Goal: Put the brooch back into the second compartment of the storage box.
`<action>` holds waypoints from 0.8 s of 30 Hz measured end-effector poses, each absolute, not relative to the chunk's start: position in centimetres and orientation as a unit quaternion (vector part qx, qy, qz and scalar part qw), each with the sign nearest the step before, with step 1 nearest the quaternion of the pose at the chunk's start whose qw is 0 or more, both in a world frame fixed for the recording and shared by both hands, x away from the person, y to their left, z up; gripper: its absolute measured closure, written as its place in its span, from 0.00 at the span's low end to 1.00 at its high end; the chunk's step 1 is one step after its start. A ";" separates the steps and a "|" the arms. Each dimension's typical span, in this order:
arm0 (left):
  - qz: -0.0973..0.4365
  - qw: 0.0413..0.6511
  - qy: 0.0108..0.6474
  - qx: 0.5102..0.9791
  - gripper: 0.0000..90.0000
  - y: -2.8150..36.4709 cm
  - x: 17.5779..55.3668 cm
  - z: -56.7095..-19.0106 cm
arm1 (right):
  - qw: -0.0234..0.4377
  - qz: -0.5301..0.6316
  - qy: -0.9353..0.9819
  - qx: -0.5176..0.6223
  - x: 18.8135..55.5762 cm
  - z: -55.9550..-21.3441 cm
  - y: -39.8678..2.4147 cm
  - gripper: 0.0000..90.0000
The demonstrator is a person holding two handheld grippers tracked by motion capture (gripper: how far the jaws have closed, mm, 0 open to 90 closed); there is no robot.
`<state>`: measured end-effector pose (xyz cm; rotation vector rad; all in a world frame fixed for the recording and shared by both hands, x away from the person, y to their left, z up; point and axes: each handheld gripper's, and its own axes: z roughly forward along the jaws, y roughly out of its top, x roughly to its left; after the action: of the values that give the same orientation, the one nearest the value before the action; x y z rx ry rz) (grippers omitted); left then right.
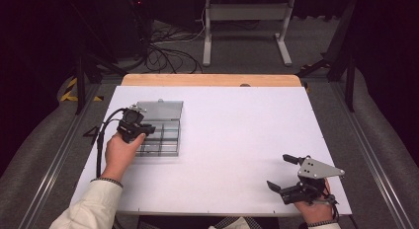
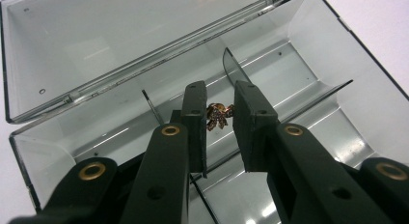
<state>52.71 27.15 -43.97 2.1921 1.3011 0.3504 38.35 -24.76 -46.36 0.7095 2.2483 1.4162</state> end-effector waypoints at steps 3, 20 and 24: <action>0.126 0.276 0.487 0.819 0.83 27.1 52.9 -44.1 | 0.194 0.505 0.802 0.253 38.3 -46.4 -24.8 0.01; 0.114 0.252 0.491 0.826 0.82 26.9 53.3 -44.7 | 0.194 0.505 0.802 0.253 38.3 -46.4 -24.8 0.01; 0.114 0.250 0.491 0.827 0.82 26.8 53.3 -44.8 | 0.193 0.505 0.803 0.253 38.3 -46.4 -24.8 0.01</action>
<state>53.27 26.78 -44.80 2.2509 1.3369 0.3101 38.34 -24.76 -46.37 0.7088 2.2513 1.4158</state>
